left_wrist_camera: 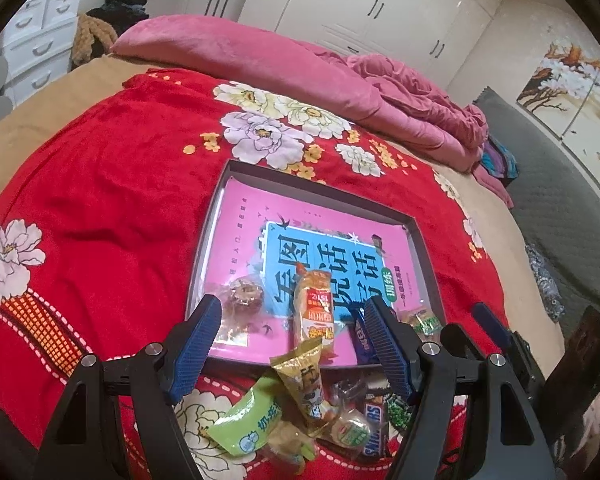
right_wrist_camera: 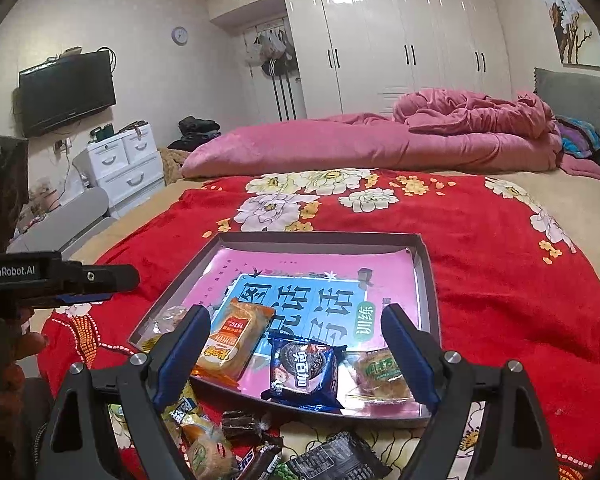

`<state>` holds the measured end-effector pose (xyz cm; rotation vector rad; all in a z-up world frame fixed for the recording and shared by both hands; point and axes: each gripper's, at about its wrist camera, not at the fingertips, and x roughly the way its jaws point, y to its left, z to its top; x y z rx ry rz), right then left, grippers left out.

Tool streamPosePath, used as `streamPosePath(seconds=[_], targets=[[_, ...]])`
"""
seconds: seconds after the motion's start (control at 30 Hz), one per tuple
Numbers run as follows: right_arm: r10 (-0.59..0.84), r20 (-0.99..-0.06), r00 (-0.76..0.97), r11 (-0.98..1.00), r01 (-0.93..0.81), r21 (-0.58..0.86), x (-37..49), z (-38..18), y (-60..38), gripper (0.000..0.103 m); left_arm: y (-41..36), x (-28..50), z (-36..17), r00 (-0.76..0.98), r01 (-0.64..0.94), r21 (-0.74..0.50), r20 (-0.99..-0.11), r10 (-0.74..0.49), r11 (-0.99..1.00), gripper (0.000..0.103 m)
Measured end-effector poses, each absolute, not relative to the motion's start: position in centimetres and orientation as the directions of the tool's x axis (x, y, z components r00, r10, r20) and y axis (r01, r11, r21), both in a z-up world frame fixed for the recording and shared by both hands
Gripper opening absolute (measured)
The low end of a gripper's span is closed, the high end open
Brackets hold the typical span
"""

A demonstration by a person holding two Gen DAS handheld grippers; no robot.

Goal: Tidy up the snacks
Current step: 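Withdraw both grippers from the box back to the remaining snack pile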

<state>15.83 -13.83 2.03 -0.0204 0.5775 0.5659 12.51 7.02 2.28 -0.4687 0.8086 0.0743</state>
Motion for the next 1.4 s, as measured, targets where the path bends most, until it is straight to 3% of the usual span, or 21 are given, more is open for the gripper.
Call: streamPosePath(seconds=[1.4], targets=[[0.426,-0.577,0.697,0.893,-0.424,0.149,13.2,1.7,-18.3,0.087,6.4,9.0,1.1,0.678,-0.213,-0.362,-0.724,-0.129,0.908,0.075]])
